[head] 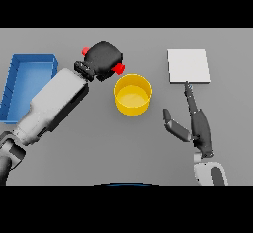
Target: Pick up the red beaker and tilt it to pour out 1 green nut into yellow bowl. Pick up the yellow bowl and place it on the metallic measuring scale.
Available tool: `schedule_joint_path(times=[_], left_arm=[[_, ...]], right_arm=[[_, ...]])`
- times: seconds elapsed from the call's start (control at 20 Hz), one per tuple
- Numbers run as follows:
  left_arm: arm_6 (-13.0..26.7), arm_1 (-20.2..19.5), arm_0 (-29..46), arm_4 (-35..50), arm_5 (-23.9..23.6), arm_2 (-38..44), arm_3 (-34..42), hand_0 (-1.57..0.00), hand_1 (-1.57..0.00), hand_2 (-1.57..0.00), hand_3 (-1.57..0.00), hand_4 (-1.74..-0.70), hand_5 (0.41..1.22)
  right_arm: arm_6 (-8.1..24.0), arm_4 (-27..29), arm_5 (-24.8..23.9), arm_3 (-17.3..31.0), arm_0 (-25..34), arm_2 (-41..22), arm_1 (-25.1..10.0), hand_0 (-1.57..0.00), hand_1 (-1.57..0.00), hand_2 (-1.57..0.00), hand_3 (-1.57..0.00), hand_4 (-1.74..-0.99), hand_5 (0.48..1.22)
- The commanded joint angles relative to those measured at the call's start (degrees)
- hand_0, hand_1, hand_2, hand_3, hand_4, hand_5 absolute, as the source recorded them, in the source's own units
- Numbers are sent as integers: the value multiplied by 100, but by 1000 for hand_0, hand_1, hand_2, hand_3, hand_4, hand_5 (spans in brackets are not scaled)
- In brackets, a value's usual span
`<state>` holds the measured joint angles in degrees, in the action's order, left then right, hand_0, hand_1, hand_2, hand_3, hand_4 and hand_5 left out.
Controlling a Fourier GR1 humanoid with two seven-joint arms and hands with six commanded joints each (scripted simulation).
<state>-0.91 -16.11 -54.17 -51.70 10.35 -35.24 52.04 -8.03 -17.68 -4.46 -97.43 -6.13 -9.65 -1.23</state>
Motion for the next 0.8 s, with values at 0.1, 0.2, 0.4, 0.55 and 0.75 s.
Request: schedule_joint_path(times=[0.1, 0.2, 0.4, 0.55, 0.75], left_arm=[[-47, 58, -380, -364, 383, -461, -300, -1571, -1571, -1571, -1570, -1637, 1215], [-203, 25, -628, -609, 427, -739, -525, -1571, -1571, -1571, -1571, -1672, 1217], [-171, 125, -1006, -1113, 619, -1357, -819, -1571, -1571, -1571, -1571, -1712, 1219], [-248, 115, -1241, -1318, 623, -1639, -949, -1571, -1571, -1571, -1571, -1726, 1220], [-170, 224, -1313, -1501, 499, -1928, -991, -1571, -1571, -1571, -1571, -1735, 1221]], right_arm=[[113, 129, 107, -21, -11, 45, -43, 1, 1, 1, 1, -1057, 674], [213, 134, 121, -4, 45, 72, -78, 1, 1, 1, 1, -1065, 676], [25, 130, 143, 47, -26, 17, -36, 1, 1, 1, 1, -1064, 690], [-50, 102, 118, 61, -19, 25, -55, 1, 1, 1, 1, -1060, 700], [-63, 217, 171, 101, 19, 29, 12, 1, 1, 1, 1, -1063, 699]])
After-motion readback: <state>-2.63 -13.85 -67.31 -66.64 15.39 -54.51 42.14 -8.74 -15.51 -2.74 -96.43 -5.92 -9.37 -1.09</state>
